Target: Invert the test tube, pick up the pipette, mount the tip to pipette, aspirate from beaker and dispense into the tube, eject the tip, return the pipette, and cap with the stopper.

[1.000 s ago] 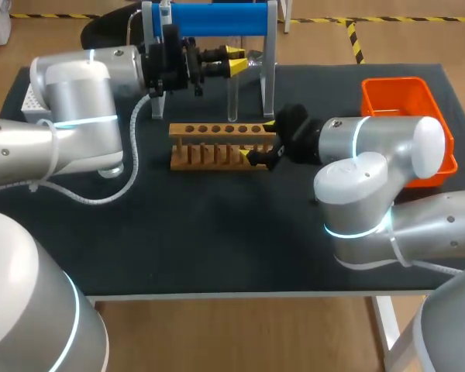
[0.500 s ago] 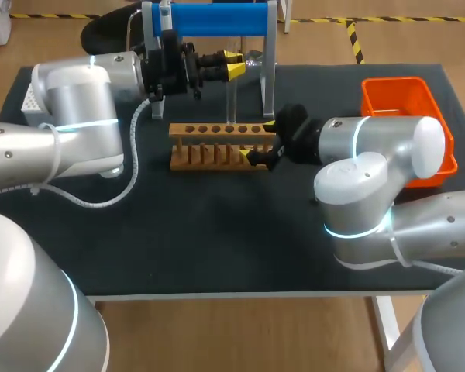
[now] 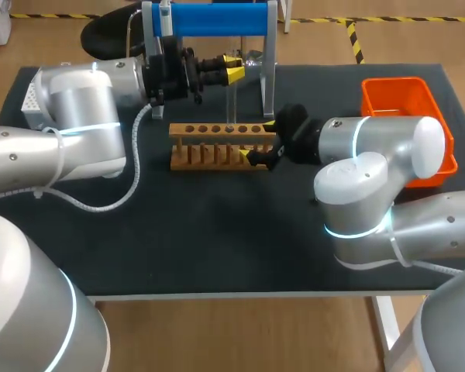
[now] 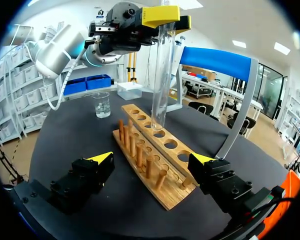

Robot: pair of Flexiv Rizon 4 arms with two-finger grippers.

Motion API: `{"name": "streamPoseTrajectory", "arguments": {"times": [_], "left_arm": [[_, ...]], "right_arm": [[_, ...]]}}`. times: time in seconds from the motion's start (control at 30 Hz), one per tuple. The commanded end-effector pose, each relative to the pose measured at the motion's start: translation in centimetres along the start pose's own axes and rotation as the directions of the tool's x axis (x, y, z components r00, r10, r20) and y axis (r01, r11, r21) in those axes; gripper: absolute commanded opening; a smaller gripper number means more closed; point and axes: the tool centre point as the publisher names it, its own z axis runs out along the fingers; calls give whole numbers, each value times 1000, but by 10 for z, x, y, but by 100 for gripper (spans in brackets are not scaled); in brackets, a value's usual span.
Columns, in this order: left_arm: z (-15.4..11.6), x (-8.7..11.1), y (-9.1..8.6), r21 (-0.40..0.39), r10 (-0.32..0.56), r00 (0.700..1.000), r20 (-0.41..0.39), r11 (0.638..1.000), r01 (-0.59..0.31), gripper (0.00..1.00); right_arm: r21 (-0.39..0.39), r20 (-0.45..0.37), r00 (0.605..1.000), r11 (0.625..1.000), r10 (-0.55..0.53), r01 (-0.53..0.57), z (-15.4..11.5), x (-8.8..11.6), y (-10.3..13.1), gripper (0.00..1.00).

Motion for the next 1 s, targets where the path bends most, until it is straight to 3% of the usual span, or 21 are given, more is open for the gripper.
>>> {"name": "streamPoseTrajectory", "arguments": {"times": [0.03,1.0], "left_arm": [[2,-3,5,6,-3,1000,-5,1000,3,0],[-1,-6,24,0,-27,1000,6,1000,27,0]], "right_arm": [[2,-2,1000,1000,0,0,0,0,0,100],[2,-2,1000,1000,0,0,0,0,0,100]]}}
